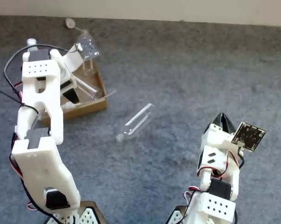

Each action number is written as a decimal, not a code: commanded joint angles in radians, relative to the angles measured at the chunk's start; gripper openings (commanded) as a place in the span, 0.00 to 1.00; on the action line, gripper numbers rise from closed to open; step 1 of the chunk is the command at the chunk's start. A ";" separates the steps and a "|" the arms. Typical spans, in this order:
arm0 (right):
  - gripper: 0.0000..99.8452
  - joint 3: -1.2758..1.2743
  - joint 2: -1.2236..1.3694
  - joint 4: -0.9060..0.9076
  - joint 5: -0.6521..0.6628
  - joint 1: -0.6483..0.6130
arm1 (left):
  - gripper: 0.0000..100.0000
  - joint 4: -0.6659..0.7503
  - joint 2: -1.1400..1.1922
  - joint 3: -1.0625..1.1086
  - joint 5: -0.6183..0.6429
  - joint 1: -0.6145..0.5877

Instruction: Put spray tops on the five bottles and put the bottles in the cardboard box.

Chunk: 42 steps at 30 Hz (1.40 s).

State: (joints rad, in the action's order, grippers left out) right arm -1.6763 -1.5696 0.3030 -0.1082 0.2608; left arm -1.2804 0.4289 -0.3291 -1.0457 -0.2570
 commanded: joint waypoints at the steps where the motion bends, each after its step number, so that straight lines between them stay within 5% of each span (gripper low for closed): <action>1: 0.01 -0.120 -0.005 0.002 -0.003 -0.012 | 0.30 -0.009 -0.008 0.021 -0.011 0.016; 23: 0.01 -0.120 -0.005 0.002 -0.003 -0.010 | 0.30 -0.003 0.045 0.171 -0.109 0.048; 28: 0.01 -0.120 -0.005 0.002 -0.003 -0.010 | 0.29 -0.006 0.186 0.064 -0.106 0.053; 35: 0.01 -0.120 -0.005 0.002 -0.003 -0.010 | 0.11 -0.015 0.308 -0.113 -0.101 0.028; 42: 0.01 -0.120 -0.005 0.002 -0.003 -0.010 | 0.12 -0.222 0.317 -0.254 -0.101 0.035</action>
State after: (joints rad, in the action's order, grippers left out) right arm -1.6763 -1.5696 0.3030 -0.1082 0.2608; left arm -1.4170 0.7357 -0.4565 -1.1362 -0.2217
